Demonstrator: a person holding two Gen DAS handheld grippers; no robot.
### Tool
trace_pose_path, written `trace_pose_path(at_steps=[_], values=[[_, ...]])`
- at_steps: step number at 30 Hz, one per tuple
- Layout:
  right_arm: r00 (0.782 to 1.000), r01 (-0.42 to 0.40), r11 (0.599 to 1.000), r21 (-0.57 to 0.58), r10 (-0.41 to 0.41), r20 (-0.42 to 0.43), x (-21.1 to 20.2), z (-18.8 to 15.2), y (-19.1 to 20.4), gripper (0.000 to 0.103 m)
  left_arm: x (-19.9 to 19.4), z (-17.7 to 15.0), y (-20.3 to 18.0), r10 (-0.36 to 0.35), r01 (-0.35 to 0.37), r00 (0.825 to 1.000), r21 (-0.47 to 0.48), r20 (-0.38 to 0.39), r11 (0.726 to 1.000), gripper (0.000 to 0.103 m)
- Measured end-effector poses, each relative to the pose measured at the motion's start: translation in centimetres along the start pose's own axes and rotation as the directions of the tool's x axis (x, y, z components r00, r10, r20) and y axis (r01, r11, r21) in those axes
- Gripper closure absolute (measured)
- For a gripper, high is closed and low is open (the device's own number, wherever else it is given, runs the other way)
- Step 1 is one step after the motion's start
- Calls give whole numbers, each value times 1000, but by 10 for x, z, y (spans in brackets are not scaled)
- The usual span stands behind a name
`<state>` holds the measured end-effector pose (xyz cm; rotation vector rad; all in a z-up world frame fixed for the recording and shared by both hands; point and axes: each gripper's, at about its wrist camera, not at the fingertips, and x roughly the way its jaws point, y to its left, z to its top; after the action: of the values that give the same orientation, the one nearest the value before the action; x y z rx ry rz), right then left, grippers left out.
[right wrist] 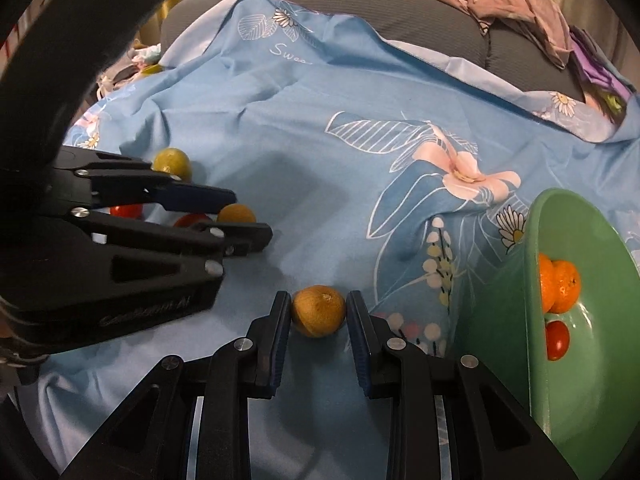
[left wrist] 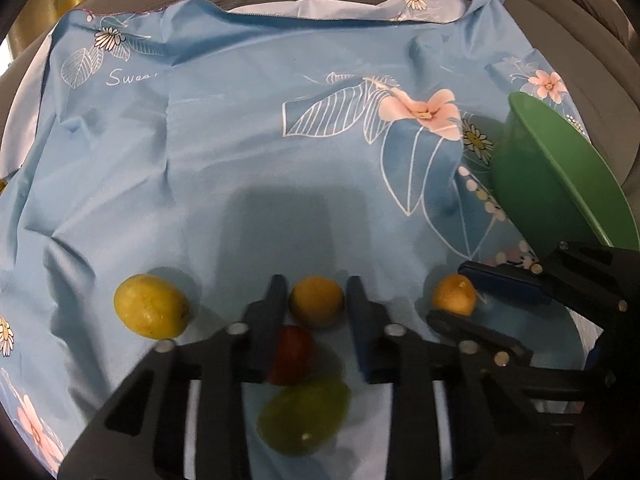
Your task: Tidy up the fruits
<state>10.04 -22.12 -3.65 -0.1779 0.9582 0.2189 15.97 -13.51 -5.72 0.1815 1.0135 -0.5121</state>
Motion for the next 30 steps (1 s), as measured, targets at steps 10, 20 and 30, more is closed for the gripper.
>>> trace_pose_path(at_steps=[10,20,30], values=[[999,-29,999,34,28,17,-8,-2,-1,73,-27,-11,-3,-10,11,999,-16,46,1000,76],[994,-98,993,62,94,65,-42,-14,10,73,-87,-42,-12,20,-15,995,-58,99,998,76],[986,-119,991,60,111,122,-82,-26,19,73,-124,-61,-25,40,-30,989,-70,145,997,76]])
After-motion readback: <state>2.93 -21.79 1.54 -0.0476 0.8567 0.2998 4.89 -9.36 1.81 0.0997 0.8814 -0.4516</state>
